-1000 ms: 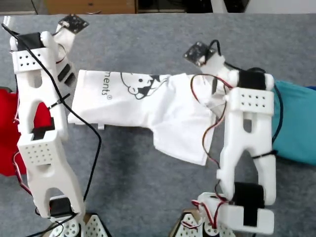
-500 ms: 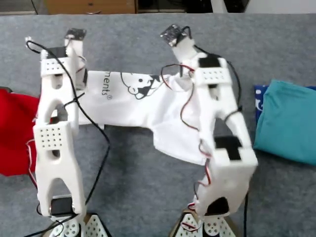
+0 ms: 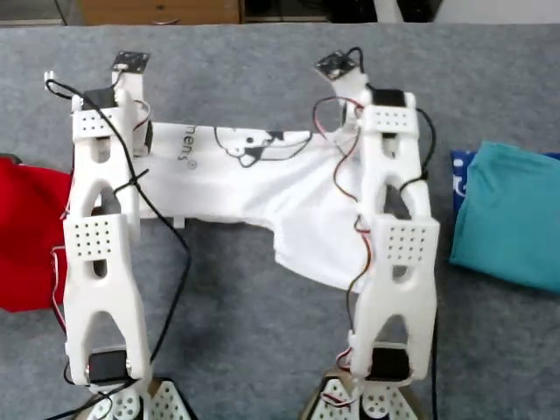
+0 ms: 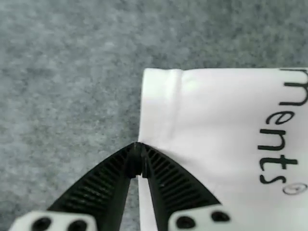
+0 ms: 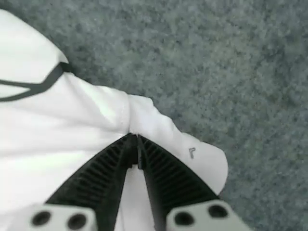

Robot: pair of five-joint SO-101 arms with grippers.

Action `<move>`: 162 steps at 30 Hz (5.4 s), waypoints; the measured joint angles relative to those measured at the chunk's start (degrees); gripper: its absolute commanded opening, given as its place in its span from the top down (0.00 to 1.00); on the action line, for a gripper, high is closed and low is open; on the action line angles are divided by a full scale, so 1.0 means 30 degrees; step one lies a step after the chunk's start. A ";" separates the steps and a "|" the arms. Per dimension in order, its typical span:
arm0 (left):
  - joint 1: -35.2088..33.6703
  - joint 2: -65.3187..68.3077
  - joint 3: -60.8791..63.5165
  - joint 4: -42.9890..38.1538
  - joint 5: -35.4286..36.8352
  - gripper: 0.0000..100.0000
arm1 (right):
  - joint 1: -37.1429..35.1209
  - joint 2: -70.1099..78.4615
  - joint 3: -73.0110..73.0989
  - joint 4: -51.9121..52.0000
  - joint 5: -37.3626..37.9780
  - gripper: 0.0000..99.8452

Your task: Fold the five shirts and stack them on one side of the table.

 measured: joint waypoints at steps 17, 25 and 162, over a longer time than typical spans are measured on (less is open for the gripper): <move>0.0645 0.0322 -0.8059 0.5333 -0.0264 0.98 | -0.0967 0.3341 -1.1546 0.5919 0.0029 1.00; 0.1231 0.3810 -0.7707 0.3663 -0.0264 0.98 | -0.0967 0.5861 -1.3451 0.6154 0.0029 1.00; 1.9516 -1.2190 1.9927 -0.4337 -0.2989 0.98 | 0.9436 -3.6513 1.1399 0.9114 0.0205 1.00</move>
